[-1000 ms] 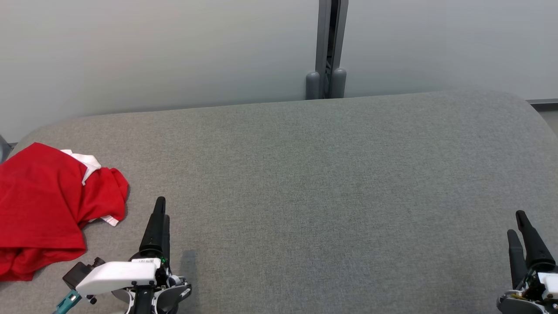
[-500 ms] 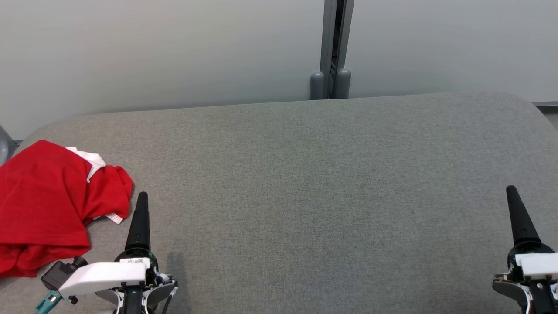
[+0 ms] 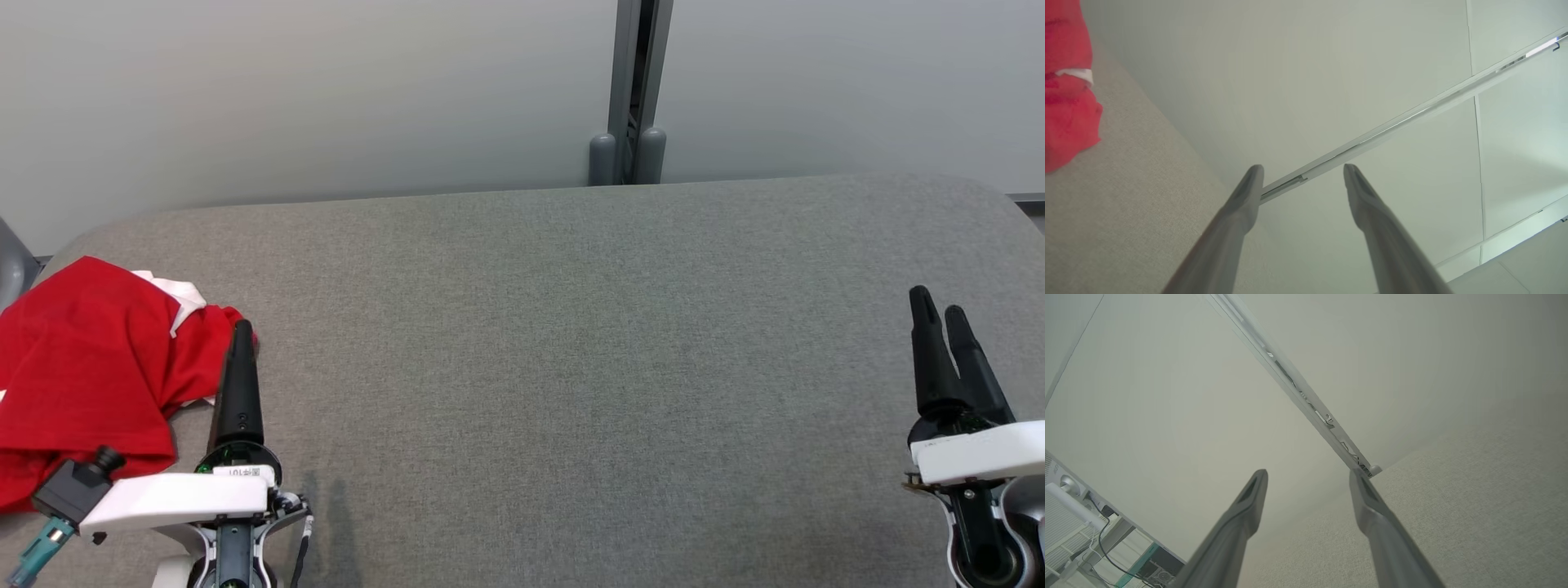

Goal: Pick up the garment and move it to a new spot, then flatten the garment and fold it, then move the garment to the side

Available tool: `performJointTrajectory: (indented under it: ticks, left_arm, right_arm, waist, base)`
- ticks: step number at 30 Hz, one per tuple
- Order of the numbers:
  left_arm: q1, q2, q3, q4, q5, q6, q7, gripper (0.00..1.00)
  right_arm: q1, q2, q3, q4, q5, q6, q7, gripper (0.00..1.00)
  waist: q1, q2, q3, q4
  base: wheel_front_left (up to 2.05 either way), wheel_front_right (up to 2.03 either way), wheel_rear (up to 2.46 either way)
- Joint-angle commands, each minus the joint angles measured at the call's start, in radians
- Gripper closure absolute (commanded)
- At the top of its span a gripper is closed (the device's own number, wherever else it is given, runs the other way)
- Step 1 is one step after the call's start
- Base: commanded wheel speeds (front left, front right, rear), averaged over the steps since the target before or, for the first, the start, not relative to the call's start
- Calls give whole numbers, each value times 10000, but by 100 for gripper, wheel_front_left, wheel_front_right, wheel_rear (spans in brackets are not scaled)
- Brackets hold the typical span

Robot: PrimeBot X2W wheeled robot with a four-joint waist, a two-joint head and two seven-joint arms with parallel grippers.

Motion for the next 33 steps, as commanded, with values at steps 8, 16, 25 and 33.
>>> performJointTrajectory:
  ticks: [8,16,25,33]
  left_arm:
    - [39,49,52,-1050,1925,15,-202,0]
    - [230,56,-548,-1528,3746,529,-339,0]
    - [356,63,-1041,-1569,5726,1224,-472,0]
    - [461,66,-1372,-1445,7450,1781,-588,0]
  right_arm:
    - [-286,3,288,-638,-1770,3,-484,0]
    - [-143,80,582,-606,-3025,3,-811,0]
    - [-37,134,763,-294,-4096,3,-1128,0]
    - [78,128,922,-173,-5035,3,-1403,0]
  waist:
    - [0,0,16,1]
    - [0,0,23,-69]
    - [0,0,12,-121]
    - [0,0,17,-122]
  base:
    - [0,0,0]
    - [0,0,0]
    - [0,0,0]
    - [0,0,0]
